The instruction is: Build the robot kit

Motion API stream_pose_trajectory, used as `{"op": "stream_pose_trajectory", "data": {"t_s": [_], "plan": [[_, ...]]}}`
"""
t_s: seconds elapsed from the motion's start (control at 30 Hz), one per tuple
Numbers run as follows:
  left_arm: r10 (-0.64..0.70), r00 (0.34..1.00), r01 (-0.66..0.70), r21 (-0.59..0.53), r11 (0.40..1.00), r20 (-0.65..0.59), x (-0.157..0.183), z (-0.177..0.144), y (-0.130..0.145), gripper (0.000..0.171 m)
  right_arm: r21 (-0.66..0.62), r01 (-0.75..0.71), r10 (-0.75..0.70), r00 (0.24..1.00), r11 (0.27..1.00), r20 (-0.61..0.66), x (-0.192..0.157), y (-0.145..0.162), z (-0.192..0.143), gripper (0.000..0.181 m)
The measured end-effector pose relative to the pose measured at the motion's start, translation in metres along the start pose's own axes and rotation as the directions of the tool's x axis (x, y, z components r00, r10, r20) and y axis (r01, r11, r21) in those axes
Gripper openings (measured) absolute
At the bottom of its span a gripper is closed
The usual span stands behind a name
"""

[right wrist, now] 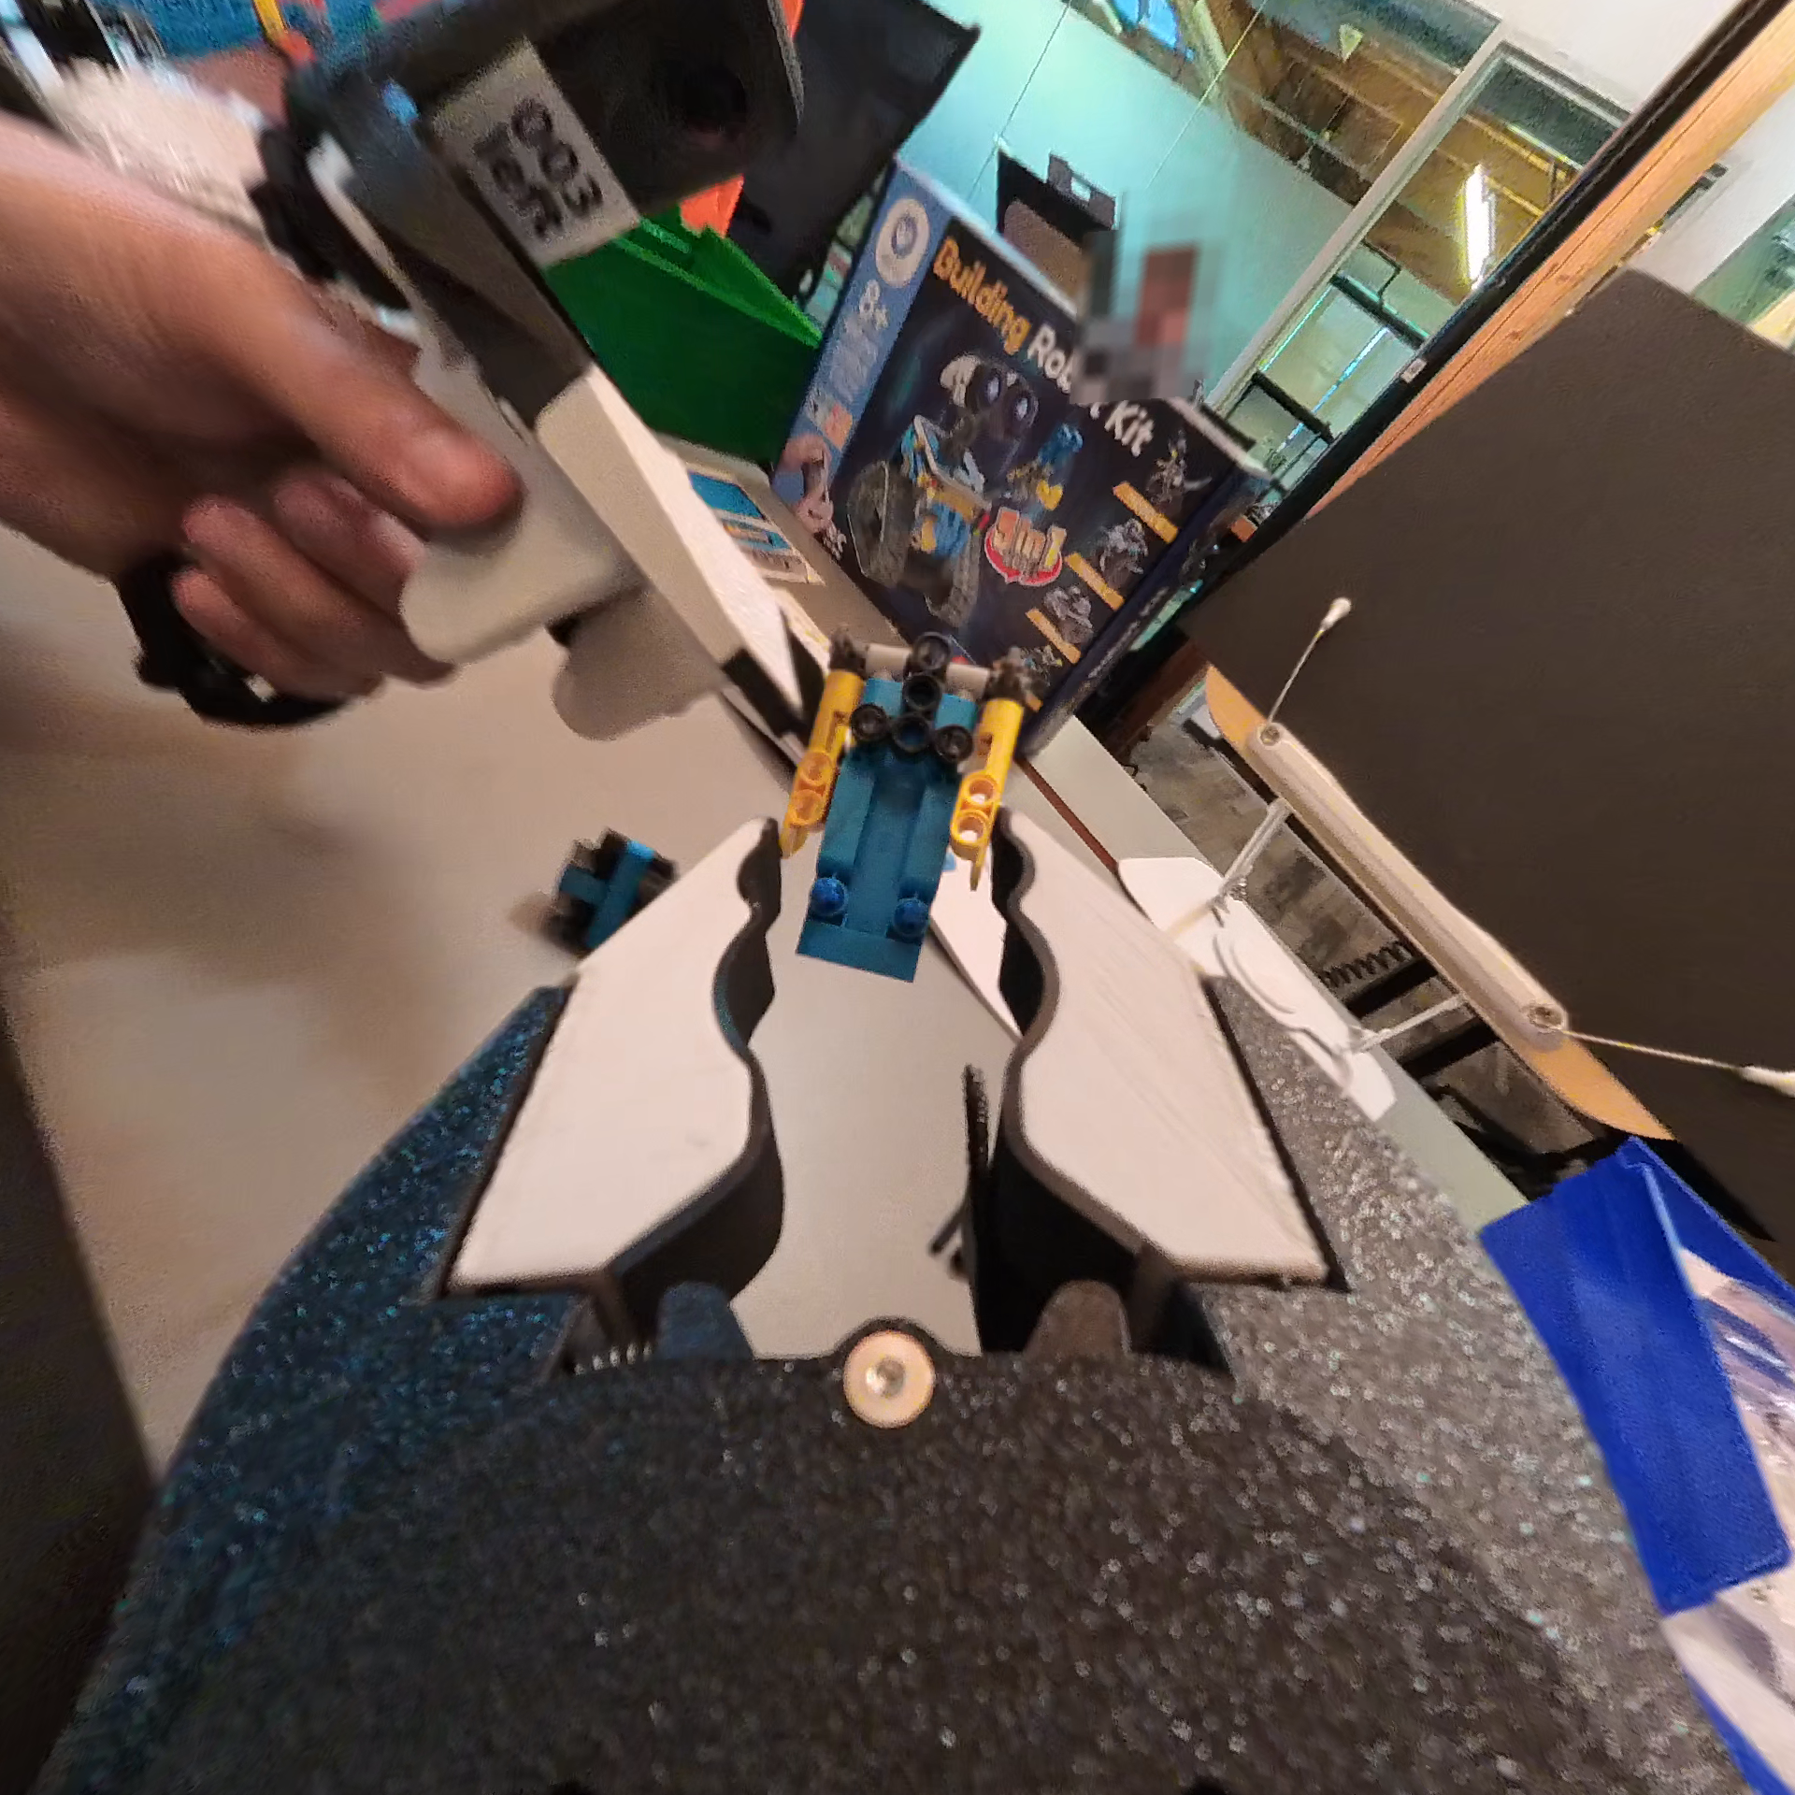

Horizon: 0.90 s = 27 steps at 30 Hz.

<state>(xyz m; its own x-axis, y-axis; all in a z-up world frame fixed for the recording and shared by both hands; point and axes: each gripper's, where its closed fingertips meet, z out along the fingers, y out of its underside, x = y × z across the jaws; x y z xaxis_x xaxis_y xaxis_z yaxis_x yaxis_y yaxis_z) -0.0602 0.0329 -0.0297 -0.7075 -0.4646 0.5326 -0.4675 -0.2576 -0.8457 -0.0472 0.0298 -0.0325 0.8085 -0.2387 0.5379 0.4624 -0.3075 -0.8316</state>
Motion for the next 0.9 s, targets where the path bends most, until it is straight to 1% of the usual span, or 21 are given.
{"op": "stream_pose_trajectory", "data": {"t_s": [0.07,0.13,0.17,0.2,0.23,0.27,0.3,0.33,0.37,0.4,0.43,0.47,0.5,0.53,0.57,0.6,0.67,0.73,0.77,0.83,0.9], "plan": [[0.038,0.999,-0.038,0.008,0.999,-0.030,0.010,0.003,0.000,0.031,0.018,-0.048,0.048,0.999,0.999,-0.017,-0.005,-0.008,-0.003,0.043],[0.076,0.997,-0.076,0.012,0.997,-0.017,0.012,0.006,0.002,0.014,0.007,-0.043,0.043,0.998,0.999,-0.040,-0.008,-0.009,-0.001,0.043],[0.079,0.997,-0.079,0.014,0.997,0.002,0.010,0.006,0.002,0.013,-0.009,-0.047,0.047,0.998,0.999,-0.049,-0.008,-0.006,0.001,0.044],[0.073,0.997,-0.073,0.003,0.997,0.007,0.008,0.006,0.005,0.013,-0.016,-0.078,0.077,0.997,0.997,-0.028,-0.010,-0.003,0.002,0.044],[0.058,0.998,-0.058,-0.017,0.998,-0.010,0.008,0.005,0.008,0.013,-0.002,-0.127,0.127,0.991,0.992,0.032,-0.014,-0.002,0.001,0.044],[0.042,0.998,-0.043,-0.036,0.998,-0.038,0.010,0.003,0.012,0.013,0.020,-0.218,0.214,0.969,0.976,0.125,-0.019,-0.004,-0.002,0.043],[0.028,0.998,-0.031,-0.051,0.998,-0.064,0.011,0.001,0.015,0.013,0.033,-0.338,0.321,0.916,0.940,0.239,-0.022,-0.010,-0.007,0.046],[0.022,0.996,-0.028,-0.069,0.997,-0.091,0.013,-0.001,0.018,0.012,0.026,-0.463,0.428,0.839,0.886,0.338,-0.021,-0.015,-0.011,0.046],[0.027,0.993,-0.038,-0.092,0.995,-0.116,0.017,-0.003,0.022,0.012,-0.005,-0.569,0.513,0.737,0.822,0.439,-0.020,-0.019,-0.016,0.043],[0.041,0.990,-0.056,-0.112,0.992,-0.135,0.020,-0.004,0.026,0.012,-0.069,-0.644,0.572,0.619,0.762,0.539,-0.024,-0.020,-0.020,0.040],[0.058,0.987,-0.077,-0.123,0.989,-0.152,0.023,-0.004,0.028,0.012,-0.152,-0.685,0.624,0.521,0.713,0.583,-0.027,-0.015,-0.021,0.040],[0.070,0.982,-0.094,-0.134,0.987,-0.174,0.028,-0.004,0.030,0.012,-0.214,-0.704,0.643,0.425,0.678,0.637,-0.033,-0.014,-0.026,0.036],[0.081,0.979,-0.109,-0.144,0.984,-0.189,0.032,-0.004,0.032,0.012,-0.254,-0.712,0.644,0.349,0.655,0.681,-0.037,-0.017,-0.032,0.029],[0.088,0.975,-0.121,-0.151,0.981,-0.206,0.035,-0.004,0.034,0.012,-0.264,-0.708,0.640,0.334,0.655,0.691,-0.039,-0.018,-0.034,0.028],[0.089,0.968,-0.129,-0.158,0.979,-0.235,0.040,-0.004,0.035,0.012,-0.253,-0.703,0.628,0.343,0.664,0.698,-0.040,-0.020,-0.036,0.018],[0.094,0.962,-0.138,-0.161,0.977,-0.257,0.045,-0.005,0.037,0.012,-0.250,-0.695,0.616,0.341,0.674,0.710,-0.042,-0.021,-0.039,0.015],[0.100,0.960,-0.149,-0.172,0.974,-0.263,0.046,-0.005,0.039,0.012,-0.292,-0.670,0.621,0.321,0.682,0.715,-0.048,-0.016,-0.040,0.014],[0.064,0.955,-0.115,-0.163,0.980,-0.290,0.050,-0.005,0.039,0.012,-0.318,-0.662,0.634,0.310,0.679,0.709,-0.052,-0.012,-0.037,0.012],[0.049,0.954,-0.096,-0.145,0.985,-0.297,0.050,-0.005,0.036,0.011,-0.303,-0.667,0.625,0.313,0.681,0.715,-0.051,-0.014,-0.037,0.012],[0.007,0.955,-0.036,-0.093,0.995,-0.295,0.048,-0.004,0.027,0.011,-0.245,-0.699,0.621,0.352,0.672,0.700,-0.042,-0.017,-0.033,0.012],[-0.019,0.951,0.000,-0.062,0.998,-0.308,0.049,-0.004,0.022,0.011,-0.221,-0.724,0.624,0.350,0.654,0.699,-0.037,-0.021,-0.033,0.012]]}}
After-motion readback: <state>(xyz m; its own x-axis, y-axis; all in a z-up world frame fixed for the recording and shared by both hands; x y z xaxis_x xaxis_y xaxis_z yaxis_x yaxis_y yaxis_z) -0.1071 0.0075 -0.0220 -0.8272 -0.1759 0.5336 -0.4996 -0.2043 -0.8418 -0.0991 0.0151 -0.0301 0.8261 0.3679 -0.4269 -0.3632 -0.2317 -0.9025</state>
